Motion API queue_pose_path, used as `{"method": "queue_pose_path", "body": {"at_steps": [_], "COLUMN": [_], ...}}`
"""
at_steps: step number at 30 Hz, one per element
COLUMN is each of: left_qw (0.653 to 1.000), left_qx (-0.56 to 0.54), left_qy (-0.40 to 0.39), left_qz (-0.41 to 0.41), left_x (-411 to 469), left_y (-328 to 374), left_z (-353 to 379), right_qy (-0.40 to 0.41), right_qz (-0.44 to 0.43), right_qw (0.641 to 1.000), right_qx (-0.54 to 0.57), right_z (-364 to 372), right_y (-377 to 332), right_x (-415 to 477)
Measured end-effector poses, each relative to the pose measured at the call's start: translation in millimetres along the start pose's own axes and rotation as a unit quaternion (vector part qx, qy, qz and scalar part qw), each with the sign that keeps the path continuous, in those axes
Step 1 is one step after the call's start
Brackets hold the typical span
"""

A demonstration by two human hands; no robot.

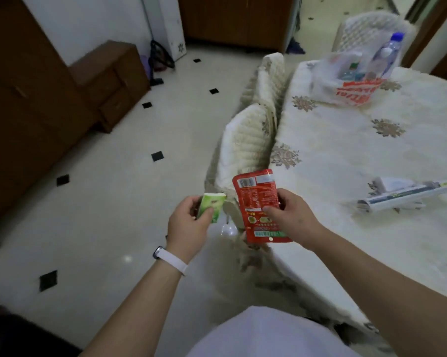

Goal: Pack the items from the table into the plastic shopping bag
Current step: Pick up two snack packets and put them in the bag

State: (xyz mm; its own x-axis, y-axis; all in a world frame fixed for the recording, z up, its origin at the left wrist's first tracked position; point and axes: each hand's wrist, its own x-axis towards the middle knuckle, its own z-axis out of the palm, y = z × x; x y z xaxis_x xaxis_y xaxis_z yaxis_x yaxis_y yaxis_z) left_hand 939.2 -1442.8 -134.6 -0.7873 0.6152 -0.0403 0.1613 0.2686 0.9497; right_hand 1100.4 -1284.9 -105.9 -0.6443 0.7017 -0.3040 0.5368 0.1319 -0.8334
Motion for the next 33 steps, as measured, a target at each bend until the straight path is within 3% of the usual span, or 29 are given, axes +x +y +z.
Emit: {"method": "queue_pose_path", "body": {"at_steps": [8,16,27,33], "left_qw": [0.993,0.984,0.971,0.972], "left_qx": [-0.002,-0.002,-0.012,0.007], "left_qy": [0.115,0.175,0.212,0.218], "left_qz": [-0.016,-0.039,-0.105,-0.088], "left_x": [4,36,191,290], "left_y": [-40,-58,-88,-81], "left_z": [-120,-198,-302,-351], "right_qy": [-0.084,-0.137,-0.173,-0.167], "right_qz": [-0.088,-0.11,-0.086,-0.094], "right_qw": [0.993,0.984,0.98,0.98], "right_qx": [-0.002,-0.004,0.039,0.061], "right_z": [103,176,293,319], "right_y": [-89,-153,-239,-300], "right_x": [28,76,234,313]}}
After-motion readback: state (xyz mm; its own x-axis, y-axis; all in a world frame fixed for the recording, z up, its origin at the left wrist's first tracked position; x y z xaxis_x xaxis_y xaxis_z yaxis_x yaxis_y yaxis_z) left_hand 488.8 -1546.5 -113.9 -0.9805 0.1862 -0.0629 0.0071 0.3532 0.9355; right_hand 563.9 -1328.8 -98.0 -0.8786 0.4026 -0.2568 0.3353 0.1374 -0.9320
